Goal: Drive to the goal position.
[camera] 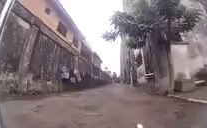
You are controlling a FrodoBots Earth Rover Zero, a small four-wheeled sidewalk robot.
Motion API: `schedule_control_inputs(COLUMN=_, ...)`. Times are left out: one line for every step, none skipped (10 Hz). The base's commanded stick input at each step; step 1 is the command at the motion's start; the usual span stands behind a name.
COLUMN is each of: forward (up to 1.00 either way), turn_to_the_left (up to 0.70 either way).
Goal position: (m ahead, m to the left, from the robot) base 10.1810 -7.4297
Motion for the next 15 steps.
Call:
schedule_control_inputs(forward=1.00, turn_to_the_left=0.00)
schedule_control_inputs(forward=1.00, turn_to_the_left=0.00)
schedule_control_inputs(forward=1.00, turn_to_the_left=0.00)
schedule_control_inputs(forward=1.00, turn_to_the_left=0.00)
schedule_control_inputs(forward=1.00, turn_to_the_left=0.00)
schedule_control_inputs(forward=1.00, turn_to_the_left=0.00)
schedule_control_inputs(forward=1.00, turn_to_the_left=0.00)
schedule_control_inputs(forward=1.00, turn_to_the_left=0.00)
schedule_control_inputs(forward=1.00, turn_to_the_left=0.00)
schedule_control_inputs(forward=1.00, turn_to_the_left=0.00)
schedule_control_inputs(forward=1.00, turn_to_the_left=0.00)
schedule_control_inputs(forward=1.00, turn_to_the_left=0.00)
schedule_control_inputs(forward=1.00, turn_to_the_left=0.00)
schedule_control_inputs(forward=1.00, turn_to_the_left=0.00)
schedule_control_inputs(forward=1.00, turn_to_the_left=-0.40)
